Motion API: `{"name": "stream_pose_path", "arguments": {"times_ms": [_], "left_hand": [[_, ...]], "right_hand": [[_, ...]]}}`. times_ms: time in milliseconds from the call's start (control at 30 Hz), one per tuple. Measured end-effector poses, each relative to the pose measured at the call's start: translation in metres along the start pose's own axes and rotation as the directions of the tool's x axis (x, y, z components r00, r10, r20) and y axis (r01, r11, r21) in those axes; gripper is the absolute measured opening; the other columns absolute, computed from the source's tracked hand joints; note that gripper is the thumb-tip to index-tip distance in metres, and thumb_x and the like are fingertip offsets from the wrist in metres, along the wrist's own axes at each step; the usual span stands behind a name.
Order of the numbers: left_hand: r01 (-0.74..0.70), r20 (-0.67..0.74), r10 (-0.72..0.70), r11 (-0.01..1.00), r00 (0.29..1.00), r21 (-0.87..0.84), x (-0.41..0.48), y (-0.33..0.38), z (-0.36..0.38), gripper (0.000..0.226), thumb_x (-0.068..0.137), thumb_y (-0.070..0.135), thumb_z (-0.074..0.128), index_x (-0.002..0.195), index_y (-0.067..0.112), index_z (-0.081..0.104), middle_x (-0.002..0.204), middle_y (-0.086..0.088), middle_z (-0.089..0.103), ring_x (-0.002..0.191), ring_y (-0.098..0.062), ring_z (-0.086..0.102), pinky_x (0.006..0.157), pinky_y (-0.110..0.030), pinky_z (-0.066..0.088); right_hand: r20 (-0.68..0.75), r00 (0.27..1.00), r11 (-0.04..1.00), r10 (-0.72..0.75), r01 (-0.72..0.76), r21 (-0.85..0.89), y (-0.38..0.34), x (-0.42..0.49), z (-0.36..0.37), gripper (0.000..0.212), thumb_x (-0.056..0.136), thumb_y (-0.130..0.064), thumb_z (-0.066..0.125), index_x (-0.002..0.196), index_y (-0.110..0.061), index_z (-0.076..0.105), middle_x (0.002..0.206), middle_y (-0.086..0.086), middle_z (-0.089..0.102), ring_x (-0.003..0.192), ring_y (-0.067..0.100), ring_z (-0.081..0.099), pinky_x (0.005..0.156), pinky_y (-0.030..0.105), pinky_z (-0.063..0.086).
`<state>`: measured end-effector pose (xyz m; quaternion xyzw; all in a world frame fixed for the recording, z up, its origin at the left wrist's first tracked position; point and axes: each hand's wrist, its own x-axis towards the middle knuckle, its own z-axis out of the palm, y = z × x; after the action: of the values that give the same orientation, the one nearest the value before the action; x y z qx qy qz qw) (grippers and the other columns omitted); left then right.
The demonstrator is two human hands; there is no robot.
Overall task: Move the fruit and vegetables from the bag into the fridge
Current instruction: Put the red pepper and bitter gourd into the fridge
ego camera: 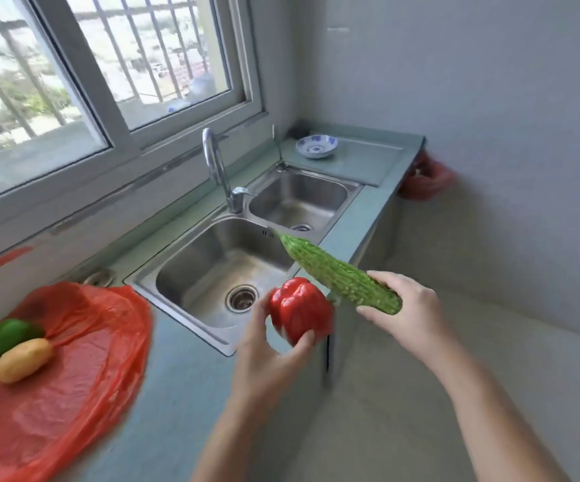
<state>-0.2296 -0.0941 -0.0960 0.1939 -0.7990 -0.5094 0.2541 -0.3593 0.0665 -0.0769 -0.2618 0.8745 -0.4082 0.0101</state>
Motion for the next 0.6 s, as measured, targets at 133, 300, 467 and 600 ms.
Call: {"name": "stream_pose_path", "arguments": {"times_ms": [133,300,467,600], "left_hand": [[-0.048,0.129,0.055,0.997,0.990,-0.055,-0.013,0.038,0.061,0.062,0.057,0.034,0.071,0.111,0.045,0.043,0.110,0.027,0.052,0.100,0.016,0.048,0.082,0.000,0.034],[-0.116,0.268,0.129,0.991,0.955,-0.062,-0.037,0.077,0.141,0.074,0.055,0.046,0.069,0.123,0.037,0.043,0.117,0.018,0.054,0.102,0.001,0.054,0.089,-0.016,0.041],[-0.154,0.419,0.195,0.979,0.887,-0.131,-0.062,0.118,0.220,0.071,0.059,0.037,0.073,0.122,0.038,0.041,0.113,0.025,0.051,0.103,0.001,0.053,0.087,-0.009,0.040],[-0.150,0.535,0.233,0.969,0.812,-0.195,-0.075,0.140,0.273,0.070,0.059,0.038,0.070,0.120,0.045,0.037,0.114,0.025,0.050,0.105,0.002,0.051,0.088,-0.010,0.039]], "right_hand": [[-0.120,0.991,0.998,0.060,-0.063,-0.014,0.041,-0.034,-0.065,0.051,0.068,-0.020,0.080,0.116,-0.018,0.062,0.106,-0.002,0.063,0.094,0.015,0.057,0.075,0.013,0.035],[-0.263,0.954,0.983,0.145,-0.168,-0.068,0.088,-0.086,-0.141,0.052,0.067,-0.020,0.081,0.115,-0.016,0.062,0.108,0.002,0.066,0.096,0.017,0.060,0.075,0.013,0.035],[-0.417,0.869,0.941,0.268,-0.329,-0.080,0.133,-0.144,-0.209,0.051,0.068,-0.021,0.080,0.116,-0.019,0.063,0.107,0.002,0.068,0.096,0.020,0.062,0.077,0.021,0.041],[-0.514,0.779,0.899,0.360,-0.437,-0.032,0.158,-0.179,-0.247,0.048,0.069,-0.020,0.079,0.115,-0.022,0.063,0.102,-0.004,0.065,0.091,0.013,0.059,0.071,0.014,0.037]]}}
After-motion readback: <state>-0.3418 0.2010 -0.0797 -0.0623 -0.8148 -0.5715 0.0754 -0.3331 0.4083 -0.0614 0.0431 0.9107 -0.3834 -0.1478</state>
